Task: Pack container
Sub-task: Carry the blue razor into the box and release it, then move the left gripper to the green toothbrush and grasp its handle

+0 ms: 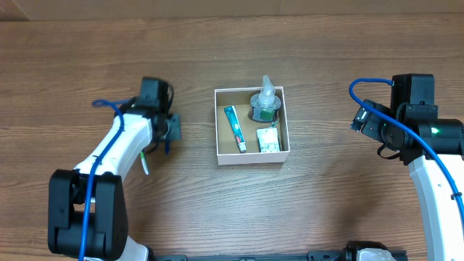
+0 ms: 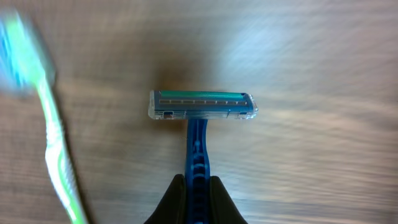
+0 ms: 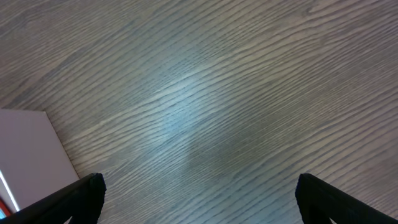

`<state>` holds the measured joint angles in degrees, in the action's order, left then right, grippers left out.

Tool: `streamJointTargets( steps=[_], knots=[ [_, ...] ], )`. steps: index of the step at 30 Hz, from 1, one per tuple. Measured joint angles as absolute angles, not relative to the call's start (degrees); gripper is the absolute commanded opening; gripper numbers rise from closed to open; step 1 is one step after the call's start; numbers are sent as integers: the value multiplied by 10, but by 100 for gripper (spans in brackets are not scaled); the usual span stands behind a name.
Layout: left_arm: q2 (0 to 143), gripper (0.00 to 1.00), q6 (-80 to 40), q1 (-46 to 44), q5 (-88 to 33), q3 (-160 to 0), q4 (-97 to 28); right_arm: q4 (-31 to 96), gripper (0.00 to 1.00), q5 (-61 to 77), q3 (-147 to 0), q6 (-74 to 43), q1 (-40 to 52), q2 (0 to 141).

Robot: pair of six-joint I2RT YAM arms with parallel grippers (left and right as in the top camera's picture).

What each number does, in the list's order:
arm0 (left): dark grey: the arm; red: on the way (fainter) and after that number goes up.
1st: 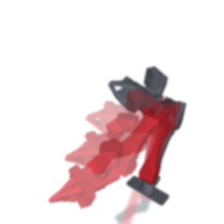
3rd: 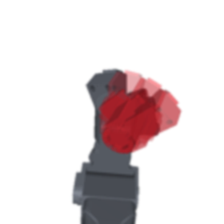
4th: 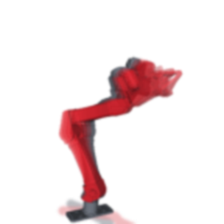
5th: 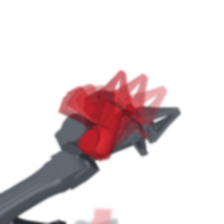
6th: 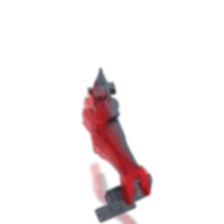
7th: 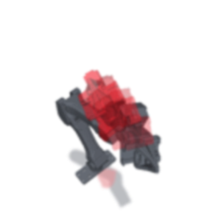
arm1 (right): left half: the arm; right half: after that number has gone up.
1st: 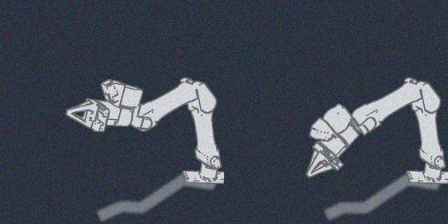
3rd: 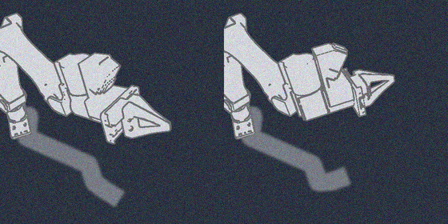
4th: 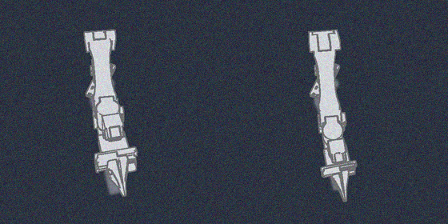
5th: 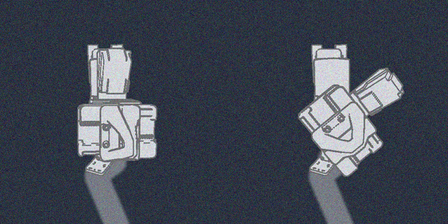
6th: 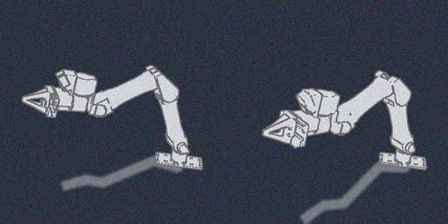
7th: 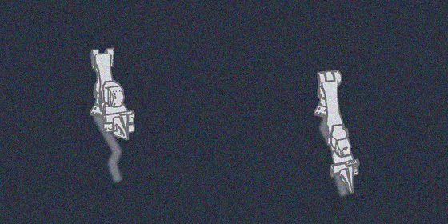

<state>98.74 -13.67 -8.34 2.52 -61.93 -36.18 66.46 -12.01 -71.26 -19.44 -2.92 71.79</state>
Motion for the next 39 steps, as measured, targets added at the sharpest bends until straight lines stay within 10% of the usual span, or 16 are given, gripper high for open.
streamJointTargets(
  steps=[16,19,21,24,39],
  knots=[
    [905,10,-369,-351,57,-773,-373,665,100,-120,-713,-195,-29,718],
    [931,16,-401,-353,63,-773,-371,664,100,-120,-713,-195,-29,718],
    [959,45,-413,-353,63,-773,-369,664,100,-120,-713,-194,-29,718],
    [975,64,-423,-353,65,-773,-370,665,100,-120,-713,-195,-29,718],
    [896,74,-338,-163,93,-807,-692,665,100,-120,-713,-194,-29,718]
  ],
)
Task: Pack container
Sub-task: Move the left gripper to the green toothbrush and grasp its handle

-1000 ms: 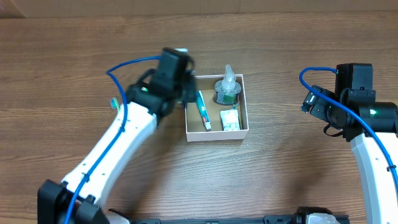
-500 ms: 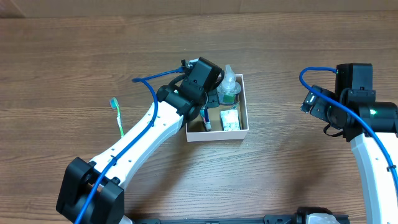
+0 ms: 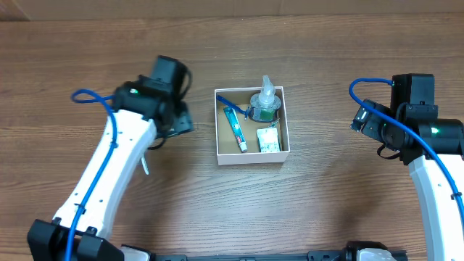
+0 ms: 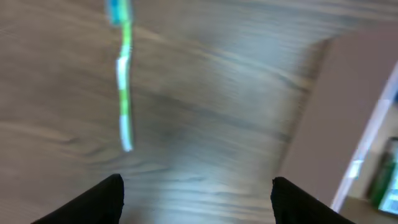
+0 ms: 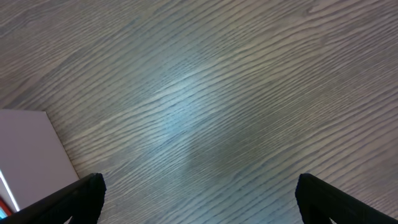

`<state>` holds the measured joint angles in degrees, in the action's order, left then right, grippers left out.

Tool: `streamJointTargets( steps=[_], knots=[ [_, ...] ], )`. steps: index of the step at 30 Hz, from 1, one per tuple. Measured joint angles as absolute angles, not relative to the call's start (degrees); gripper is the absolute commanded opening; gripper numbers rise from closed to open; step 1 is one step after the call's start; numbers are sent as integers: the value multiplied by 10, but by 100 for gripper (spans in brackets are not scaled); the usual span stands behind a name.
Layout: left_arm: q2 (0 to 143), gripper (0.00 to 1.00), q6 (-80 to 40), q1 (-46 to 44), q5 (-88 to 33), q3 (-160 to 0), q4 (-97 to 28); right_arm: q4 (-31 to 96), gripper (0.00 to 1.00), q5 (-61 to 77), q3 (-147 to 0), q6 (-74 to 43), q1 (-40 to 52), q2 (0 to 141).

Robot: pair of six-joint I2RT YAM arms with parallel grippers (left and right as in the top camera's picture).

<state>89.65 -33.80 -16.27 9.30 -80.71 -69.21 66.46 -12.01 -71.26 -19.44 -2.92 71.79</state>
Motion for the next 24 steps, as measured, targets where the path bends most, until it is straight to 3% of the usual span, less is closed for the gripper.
streamJointTargets(
  steps=[17,24],
  knots=[
    [896,77,-295,-97,113,-805,-709,665,100,-120,-713,-194,-29,718],
    [896,76,-293,-27,116,-698,-613,664,100,-120,-713,-194,-29,718]
  ],
)
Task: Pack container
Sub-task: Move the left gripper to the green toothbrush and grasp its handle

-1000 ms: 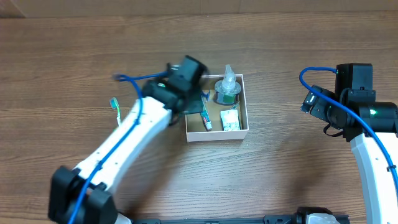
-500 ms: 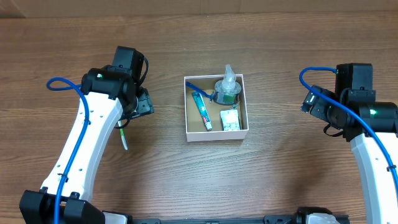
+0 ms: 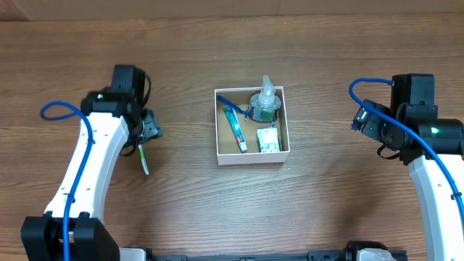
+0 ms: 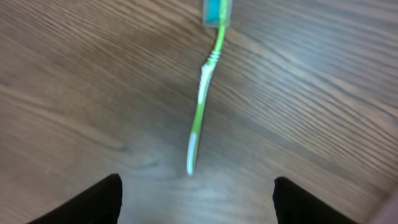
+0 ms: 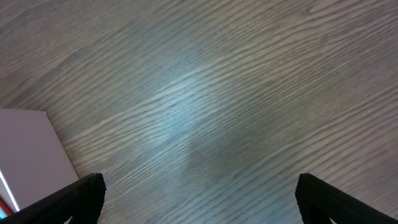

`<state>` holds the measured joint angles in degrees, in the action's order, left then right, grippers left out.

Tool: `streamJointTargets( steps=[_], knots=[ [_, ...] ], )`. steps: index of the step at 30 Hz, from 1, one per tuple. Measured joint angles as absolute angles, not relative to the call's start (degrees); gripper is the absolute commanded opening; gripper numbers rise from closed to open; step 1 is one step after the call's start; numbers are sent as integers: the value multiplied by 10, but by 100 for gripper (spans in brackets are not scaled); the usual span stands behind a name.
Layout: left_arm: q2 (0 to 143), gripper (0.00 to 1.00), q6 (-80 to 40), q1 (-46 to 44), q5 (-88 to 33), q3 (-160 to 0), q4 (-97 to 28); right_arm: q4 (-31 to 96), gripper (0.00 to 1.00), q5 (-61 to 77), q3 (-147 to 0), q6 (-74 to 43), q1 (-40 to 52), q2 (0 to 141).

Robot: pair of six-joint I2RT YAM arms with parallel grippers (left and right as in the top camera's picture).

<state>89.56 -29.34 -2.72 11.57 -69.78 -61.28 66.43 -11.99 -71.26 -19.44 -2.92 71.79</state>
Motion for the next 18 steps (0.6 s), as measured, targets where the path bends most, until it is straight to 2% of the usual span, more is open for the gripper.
streamJointTargets(
  steps=[10,15,18],
  knots=[
    [896,73,-293,15,90,-514,-343,664,100,-120,-713,-194,-29,718],
    [896,67,-293,20,81,-444,-232,664,100,-120,-713,-195,-29,718],
    [898,57,-294,20,74,-414,-187,664,100,-120,-713,-195,-29,718]
  ],
)
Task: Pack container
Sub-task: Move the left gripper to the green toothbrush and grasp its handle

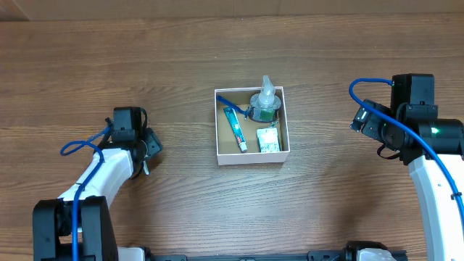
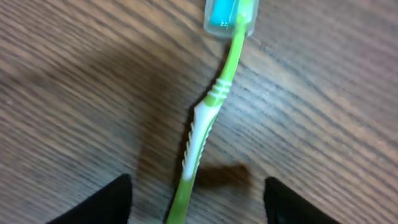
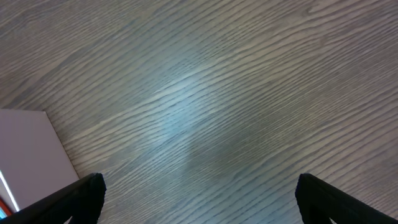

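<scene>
A white open box (image 1: pixel 284 123) in the middle of the table holds a toothpaste tube (image 1: pixel 234 129), a clear bottle (image 1: pixel 265 101), a small white pack (image 1: pixel 268 141) and a blue razor (image 1: pixel 228 100). A green toothbrush (image 2: pixel 211 106) with a blue-capped head lies on the wood at the left. My left gripper (image 2: pixel 196 208) is open low over it, the handle's end running between its fingers (image 2: pixel 106 202). In the overhead view the left gripper (image 1: pixel 143 147) covers most of the brush. My right gripper (image 3: pixel 205 196) stands open over bare wood to the right of the box.
A corner of the box wall (image 3: pixel 25 155) shows at the left of the right wrist view. The wooden table (image 1: pixel 341 58) stretches all round the box. The right arm (image 1: pixel 428 145) stands at the right edge.
My left gripper has come down closer to the toothbrush, and the handle now lies between its open fingers. The left arm has drawn back toward the front. The right arm has not moved.
My left gripper was shut on the blue razor next to the toothbrush. Then it was open beside the box, with the razor lying inside. Then it hung open above the toothbrush, and now sits low around its handle.
</scene>
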`<state>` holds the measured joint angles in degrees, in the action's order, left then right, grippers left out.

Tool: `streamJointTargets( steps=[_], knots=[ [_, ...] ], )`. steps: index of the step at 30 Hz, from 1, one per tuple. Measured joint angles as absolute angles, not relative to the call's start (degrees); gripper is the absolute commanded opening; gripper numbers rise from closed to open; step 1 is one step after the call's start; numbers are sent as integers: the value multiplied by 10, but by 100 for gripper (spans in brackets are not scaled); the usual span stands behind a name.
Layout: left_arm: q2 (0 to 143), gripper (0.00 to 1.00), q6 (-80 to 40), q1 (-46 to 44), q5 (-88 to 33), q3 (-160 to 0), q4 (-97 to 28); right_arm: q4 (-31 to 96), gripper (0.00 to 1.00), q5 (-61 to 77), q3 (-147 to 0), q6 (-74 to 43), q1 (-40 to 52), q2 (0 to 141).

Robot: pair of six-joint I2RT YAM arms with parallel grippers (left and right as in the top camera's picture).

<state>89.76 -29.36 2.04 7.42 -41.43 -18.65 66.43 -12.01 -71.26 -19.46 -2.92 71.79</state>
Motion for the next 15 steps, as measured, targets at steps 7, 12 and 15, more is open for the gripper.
streamJointTargets(
  steps=[7,12,15],
  knots=[
    [901,23,-285,20,64,-400,-177,665,100,-120,-713,-194,-29,718],
    [901,4,-283,20,64,-400,-177,664,100,-120,-713,-195,-29,718],
    [901,4,-283,20,64,-400,-176,665,100,-120,-713,-195,-29,718]
  ],
)
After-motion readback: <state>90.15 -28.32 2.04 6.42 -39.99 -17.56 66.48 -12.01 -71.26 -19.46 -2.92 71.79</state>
